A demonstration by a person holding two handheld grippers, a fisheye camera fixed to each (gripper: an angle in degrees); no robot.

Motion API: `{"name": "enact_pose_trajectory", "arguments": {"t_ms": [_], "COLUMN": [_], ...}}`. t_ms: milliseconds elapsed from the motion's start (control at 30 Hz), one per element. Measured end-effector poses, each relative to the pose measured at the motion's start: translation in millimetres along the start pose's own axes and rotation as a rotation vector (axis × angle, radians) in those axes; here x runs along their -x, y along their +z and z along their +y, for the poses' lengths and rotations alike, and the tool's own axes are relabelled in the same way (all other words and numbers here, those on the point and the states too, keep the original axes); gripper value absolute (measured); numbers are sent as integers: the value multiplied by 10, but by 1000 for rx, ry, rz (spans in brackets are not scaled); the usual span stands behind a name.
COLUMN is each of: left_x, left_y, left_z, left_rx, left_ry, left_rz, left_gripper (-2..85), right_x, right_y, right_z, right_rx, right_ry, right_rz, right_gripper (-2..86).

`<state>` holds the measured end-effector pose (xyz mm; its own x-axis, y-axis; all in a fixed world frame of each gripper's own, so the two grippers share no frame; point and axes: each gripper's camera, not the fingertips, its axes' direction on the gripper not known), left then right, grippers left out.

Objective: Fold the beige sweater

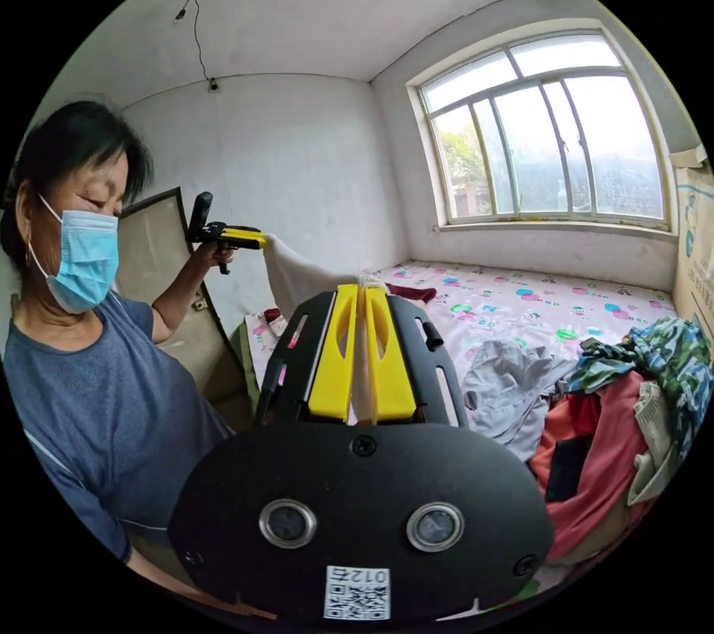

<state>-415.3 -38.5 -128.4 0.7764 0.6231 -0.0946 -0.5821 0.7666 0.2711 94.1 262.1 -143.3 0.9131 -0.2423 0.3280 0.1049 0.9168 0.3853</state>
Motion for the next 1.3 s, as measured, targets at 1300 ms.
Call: {"name": "enact_pose_trajectory", "arguments": {"t_ms": [1300], "left_x": [-1063], "left_y": [5688], "left_z": [2626], "left_rx": [26], "left_ry": [-344], "left_rz": [64], "left_gripper": [-2], "right_x": [-1025], "right_y": [2885], "right_z": [1454], "right_rx": [307], "right_ry": [306], "right_rz": [258], "right_gripper": [5]}}
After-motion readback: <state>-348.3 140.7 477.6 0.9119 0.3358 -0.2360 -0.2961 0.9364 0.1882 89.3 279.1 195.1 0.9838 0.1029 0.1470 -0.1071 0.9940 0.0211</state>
